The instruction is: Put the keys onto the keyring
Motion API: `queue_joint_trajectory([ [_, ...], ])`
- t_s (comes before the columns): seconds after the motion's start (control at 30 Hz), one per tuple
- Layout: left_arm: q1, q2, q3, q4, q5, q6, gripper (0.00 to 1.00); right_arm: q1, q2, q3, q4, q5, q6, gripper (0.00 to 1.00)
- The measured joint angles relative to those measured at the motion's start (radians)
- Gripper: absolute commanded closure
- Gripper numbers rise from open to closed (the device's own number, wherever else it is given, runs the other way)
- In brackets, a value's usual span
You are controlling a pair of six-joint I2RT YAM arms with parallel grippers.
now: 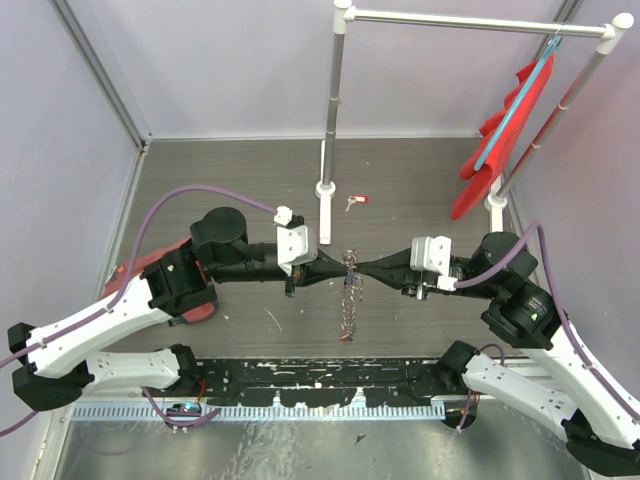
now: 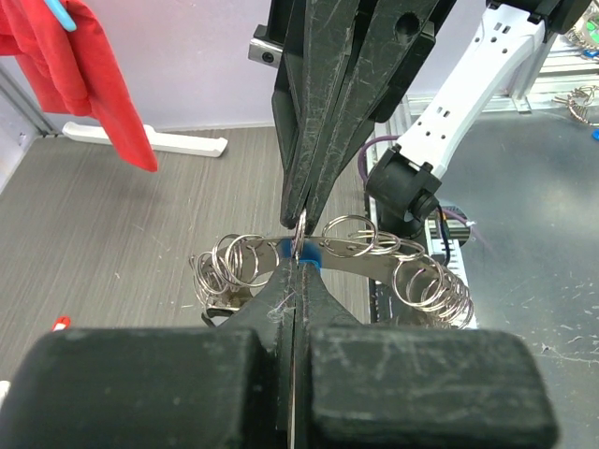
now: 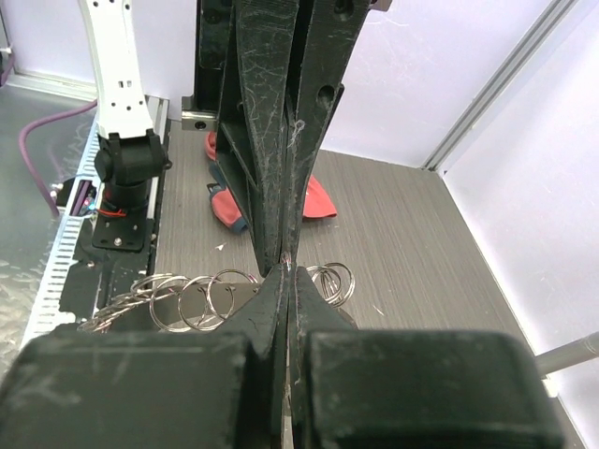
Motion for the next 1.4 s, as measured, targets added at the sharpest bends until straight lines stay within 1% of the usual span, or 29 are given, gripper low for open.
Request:
queue_joint_trajectory([
  [0.47, 0.000, 0.005, 0.000, 0.009, -0.002, 0.000, 1.00, 0.000, -0.011, -0.007, 0.048, 0.011, 0.023, 0.99],
  [0.77, 0.000, 0.016, 0.000, 0.015, -0.005, -0.001, 0.99, 0.000, -0.015, -0.049, 0.121, 0.020, 0.055, 0.99],
  [0.8, 0.000, 0.018, 0.000, 0.015, -0.005, -0.001, 0.97, 0.000, -0.014, -0.051, 0.124, 0.022, 0.056, 0.99],
  [0.9, 0.000, 0.018, 0.000, 0.015, -0.006, -0.002, 0.79, 0.000, -0.014, -0.053, 0.125, 0.023, 0.056, 0.99],
  [0.97, 0.000, 0.017, 0.000, 0.012, -0.008, -0.002, 0.70, 0.000, -0.014, -0.053, 0.126, 0.026, 0.049, 0.99],
  [1.07, 0.000, 0.013, 0.000, -0.002, -0.021, 0.000, 0.66, 0.000, -0.016, -0.050, 0.118, 0.037, 0.023, 0.99],
  [1.4, 0.000, -0.063, 0.000, -0.030, -0.059, 0.001, 0.64, 0.000, -0.026, -0.034, 0.036, 0.028, -0.079, 0.99],
])
